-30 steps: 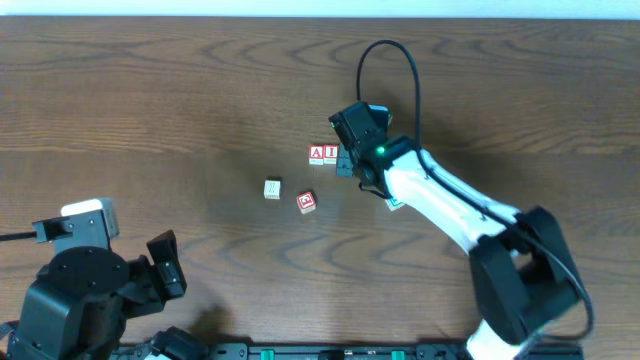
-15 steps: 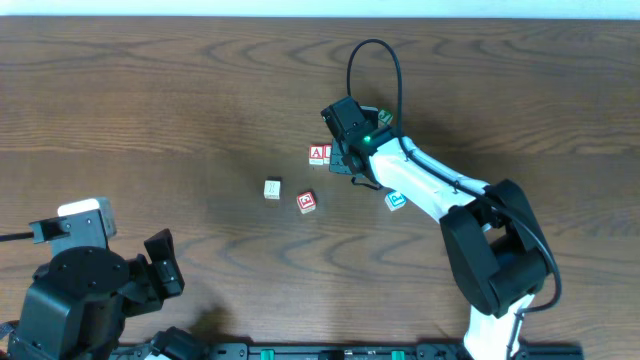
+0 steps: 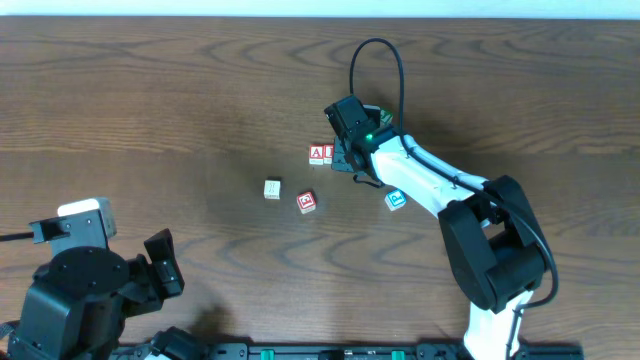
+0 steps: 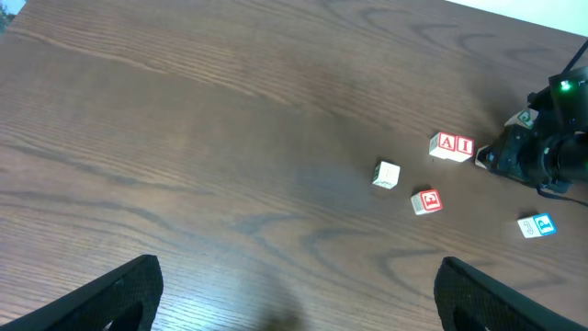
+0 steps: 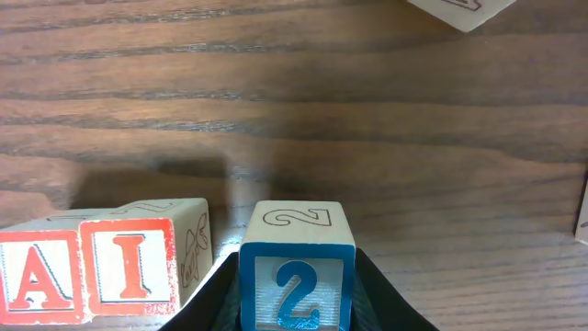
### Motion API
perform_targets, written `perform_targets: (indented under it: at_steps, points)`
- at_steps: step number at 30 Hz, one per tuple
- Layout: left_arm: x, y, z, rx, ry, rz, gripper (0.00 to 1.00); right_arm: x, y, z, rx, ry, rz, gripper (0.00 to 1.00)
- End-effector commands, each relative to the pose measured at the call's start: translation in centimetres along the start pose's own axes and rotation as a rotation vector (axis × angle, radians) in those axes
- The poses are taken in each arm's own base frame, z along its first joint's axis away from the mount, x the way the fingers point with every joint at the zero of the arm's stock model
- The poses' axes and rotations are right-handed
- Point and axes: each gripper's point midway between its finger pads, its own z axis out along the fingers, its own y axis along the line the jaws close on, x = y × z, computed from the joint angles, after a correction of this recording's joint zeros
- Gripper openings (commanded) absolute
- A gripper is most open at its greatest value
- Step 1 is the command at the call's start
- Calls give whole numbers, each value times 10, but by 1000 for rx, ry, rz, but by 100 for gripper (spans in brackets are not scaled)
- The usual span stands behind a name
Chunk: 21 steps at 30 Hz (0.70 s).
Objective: Spell out Ai2
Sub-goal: 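Lower the 2 block beside the I block and open the right gripper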
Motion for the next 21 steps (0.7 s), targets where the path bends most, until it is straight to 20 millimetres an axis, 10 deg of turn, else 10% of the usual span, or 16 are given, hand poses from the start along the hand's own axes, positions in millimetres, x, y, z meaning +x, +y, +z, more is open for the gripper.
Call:
perform_targets:
  at_steps: [1, 21]
  points:
    - [-3, 4, -2, -16, -19, -10, 95, -6, 1, 4, 2, -8, -5, 31]
    - [-3, 4, -2, -16, -19, -10, 95, -13, 4, 3, -3, -34, -1, 39]
